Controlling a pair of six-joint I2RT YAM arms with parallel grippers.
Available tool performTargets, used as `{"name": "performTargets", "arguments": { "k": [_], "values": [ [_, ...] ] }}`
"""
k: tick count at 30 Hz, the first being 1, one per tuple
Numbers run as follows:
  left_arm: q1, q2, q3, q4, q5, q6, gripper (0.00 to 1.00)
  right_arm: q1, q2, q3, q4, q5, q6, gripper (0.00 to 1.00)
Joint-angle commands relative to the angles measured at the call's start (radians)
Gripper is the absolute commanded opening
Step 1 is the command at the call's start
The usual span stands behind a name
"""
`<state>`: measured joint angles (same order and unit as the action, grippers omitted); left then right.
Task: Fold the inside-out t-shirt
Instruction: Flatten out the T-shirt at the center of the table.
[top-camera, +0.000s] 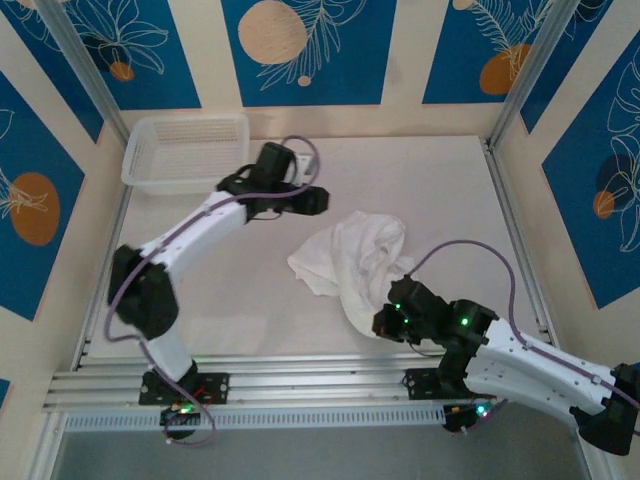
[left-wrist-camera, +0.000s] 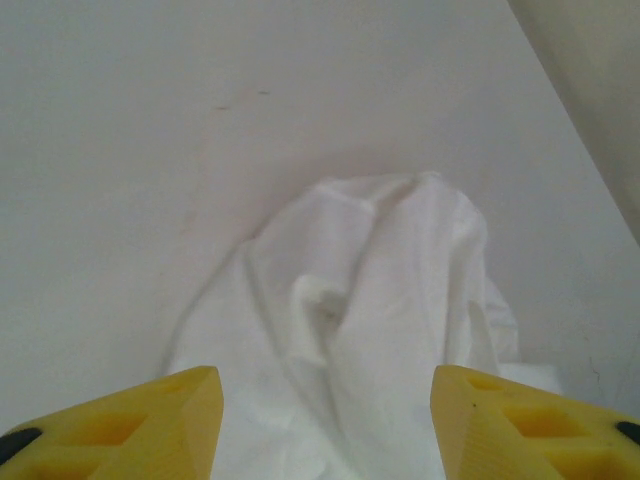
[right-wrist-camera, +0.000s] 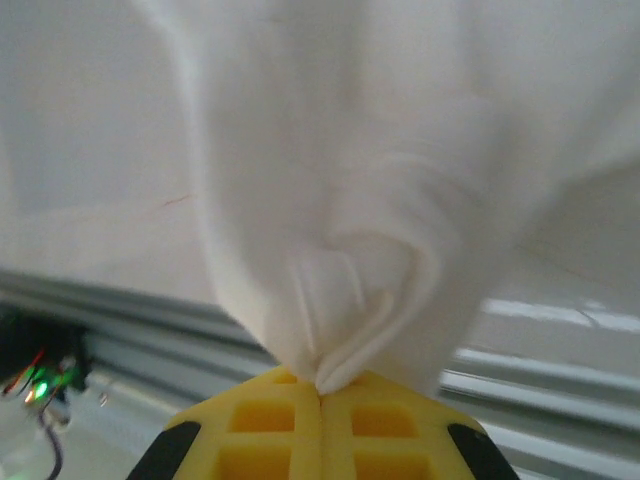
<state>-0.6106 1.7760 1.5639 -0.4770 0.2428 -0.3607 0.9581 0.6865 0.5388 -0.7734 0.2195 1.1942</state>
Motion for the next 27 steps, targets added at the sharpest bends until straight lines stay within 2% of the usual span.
{"name": "performTargets", "arguments": {
  "k": [1,2,4,8,10,11,12,13,14,15,19,22,24,27],
  "values": [
    [-0.044,0.151,0.12,0.022,-0.017,0.006,0.6,0.004,0.022,-0.008,-0.131,0.085,0.161,0.0],
    [-0.047,0.21,0.164,0.011,-0.033,-0.01,0.62,0.004,0.044,-0.004,-0.122,0.081,0.161,0.0],
    [-0.048,0.319,0.246,-0.007,0.002,-0.025,0.67,0.005,0.09,0.01,-0.106,0.074,0.144,0.0],
    [-0.068,0.453,0.338,0.061,0.175,-0.033,0.71,0.007,0.147,0.044,-0.07,0.087,0.092,0.0],
    [-0.082,0.494,0.369,0.071,0.219,-0.028,0.7,0.004,0.157,0.052,-0.07,0.099,0.085,0.0],
    [-0.089,0.508,0.377,0.07,0.222,-0.023,0.65,0.002,0.157,0.052,-0.07,0.101,0.083,0.0],
    [-0.093,0.515,0.381,0.063,0.214,-0.025,0.54,-0.002,0.157,0.051,-0.069,0.102,0.083,0.0],
    [-0.093,0.52,0.381,0.059,0.21,-0.028,0.38,-0.007,0.153,0.05,-0.069,0.105,0.082,0.0],
    [-0.092,0.517,0.382,0.048,0.203,-0.029,0.12,-0.015,0.15,0.052,-0.067,0.108,0.078,0.0],
    [-0.089,0.508,0.383,0.037,0.193,-0.028,0.0,-0.03,0.144,0.056,-0.066,0.113,0.07,0.0],
    [-0.049,0.394,0.35,0.053,0.187,-0.035,0.0,-0.128,0.145,0.116,-0.017,0.12,-0.037,0.0],
    [0.023,0.232,0.3,0.101,0.176,-0.068,0.0,-0.256,0.199,0.218,0.062,0.089,-0.181,0.0],
    [0.07,0.107,0.263,0.106,0.131,-0.053,0.0,-0.354,0.257,0.336,0.086,0.067,-0.285,0.0],
    [0.092,-0.069,0.17,0.086,0.012,0.021,0.0,-0.434,0.318,0.508,0.12,0.051,-0.399,0.0]
  ]
}}
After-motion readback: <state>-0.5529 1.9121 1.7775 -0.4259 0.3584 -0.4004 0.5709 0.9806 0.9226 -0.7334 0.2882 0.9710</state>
